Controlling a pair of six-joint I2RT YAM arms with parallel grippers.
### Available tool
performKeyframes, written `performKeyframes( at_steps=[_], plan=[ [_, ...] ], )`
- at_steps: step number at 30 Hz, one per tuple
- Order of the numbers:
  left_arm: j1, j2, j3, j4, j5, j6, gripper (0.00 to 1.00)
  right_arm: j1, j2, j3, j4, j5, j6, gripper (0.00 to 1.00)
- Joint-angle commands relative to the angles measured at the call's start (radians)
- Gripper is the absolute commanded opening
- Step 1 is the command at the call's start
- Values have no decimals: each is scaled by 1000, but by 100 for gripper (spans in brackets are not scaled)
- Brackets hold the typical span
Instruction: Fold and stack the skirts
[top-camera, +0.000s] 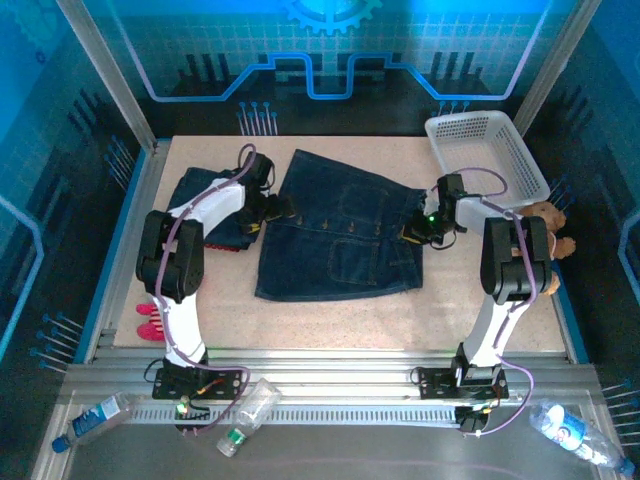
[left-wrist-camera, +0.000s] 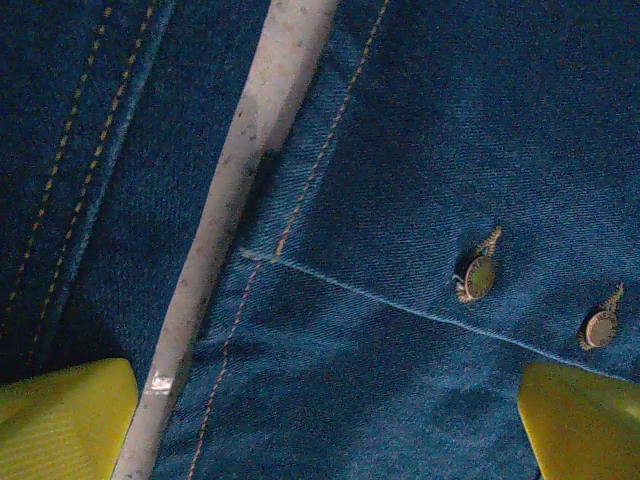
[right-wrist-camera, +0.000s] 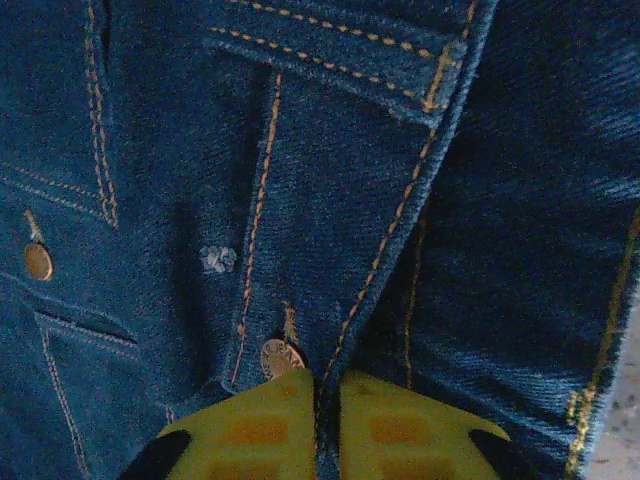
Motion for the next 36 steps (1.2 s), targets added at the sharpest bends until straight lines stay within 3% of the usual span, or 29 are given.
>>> performKeyframes(
  at_steps=[1,3,8,15,18,22,30,33,36],
  plan=[
    [11,16,34,-29,46,54,99,-47,-89,-57,41,-64,18,6],
    [11,36,47,-38,64,72,99,-69,-88,-72,25,-51,23,3],
    [11,87,90,-64,120,101,86,-83,-44,-68,-31,11,9,0],
    [10,96,99,-72,88,102,84,-94,-39,-29,-89,119,-19,0],
    [9,120,116,-77,76,119,79,-94,-35,-12,-99,111,-27,0],
    [10,174,177,-98,33,160,63,-89,-25,-4,-97,102,-29,0],
    [9,241,236,-110,18,176,57,-85,-24,-13,-83,92,-21,0],
    [8,248,227,-101,21,173,48,-84,-27,-16,-82,91,-23,0],
    [9,236,211,-89,20,166,33,-83,-30,-17,-84,92,-22,0]
  ],
)
